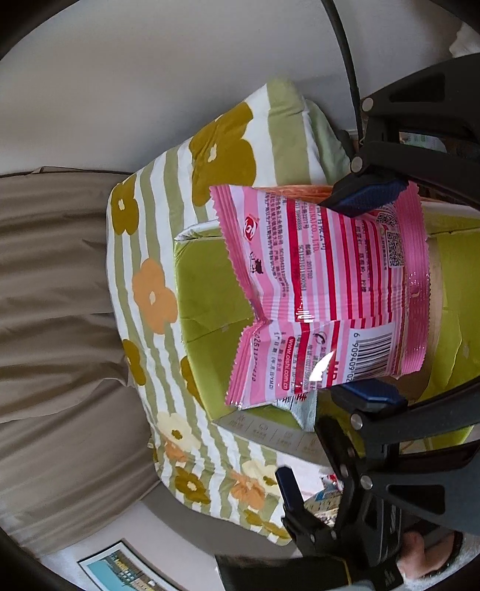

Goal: Organize snacks
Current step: 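Carry both bags over the yellow-green box and open both tools to drop them, then grasp the dark striped chip bag with the left tool while the right tool grasps the Oishi bag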

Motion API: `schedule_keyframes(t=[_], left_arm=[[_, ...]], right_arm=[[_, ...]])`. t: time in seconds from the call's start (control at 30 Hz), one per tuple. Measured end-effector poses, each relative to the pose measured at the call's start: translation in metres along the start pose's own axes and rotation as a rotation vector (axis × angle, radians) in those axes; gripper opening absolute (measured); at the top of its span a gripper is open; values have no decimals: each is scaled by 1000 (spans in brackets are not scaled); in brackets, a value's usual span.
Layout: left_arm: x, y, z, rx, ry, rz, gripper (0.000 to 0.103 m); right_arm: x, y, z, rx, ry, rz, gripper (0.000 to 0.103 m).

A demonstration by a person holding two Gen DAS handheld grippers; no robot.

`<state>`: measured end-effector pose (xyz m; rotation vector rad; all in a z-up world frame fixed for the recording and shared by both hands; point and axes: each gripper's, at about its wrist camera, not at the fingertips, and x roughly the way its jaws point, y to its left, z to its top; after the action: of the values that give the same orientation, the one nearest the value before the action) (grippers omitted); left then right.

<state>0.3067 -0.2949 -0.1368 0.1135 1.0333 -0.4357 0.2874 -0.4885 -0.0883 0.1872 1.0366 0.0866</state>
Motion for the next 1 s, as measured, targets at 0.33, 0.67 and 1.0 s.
schedule_keyframes(t=[0.33, 0.67, 1.0], left_arm=[[-15, 10, -18, -22, -21, 12, 103], [-36, 18, -37, -59, -39, 35, 103], [-83, 6, -59, -80, -125, 67, 103]], right_arm=[[20, 9, 11, -28, -1, 6, 83], [8, 14, 2, -43, -51, 36, 102], [-37, 20, -13, -62, -92, 76, 102]])
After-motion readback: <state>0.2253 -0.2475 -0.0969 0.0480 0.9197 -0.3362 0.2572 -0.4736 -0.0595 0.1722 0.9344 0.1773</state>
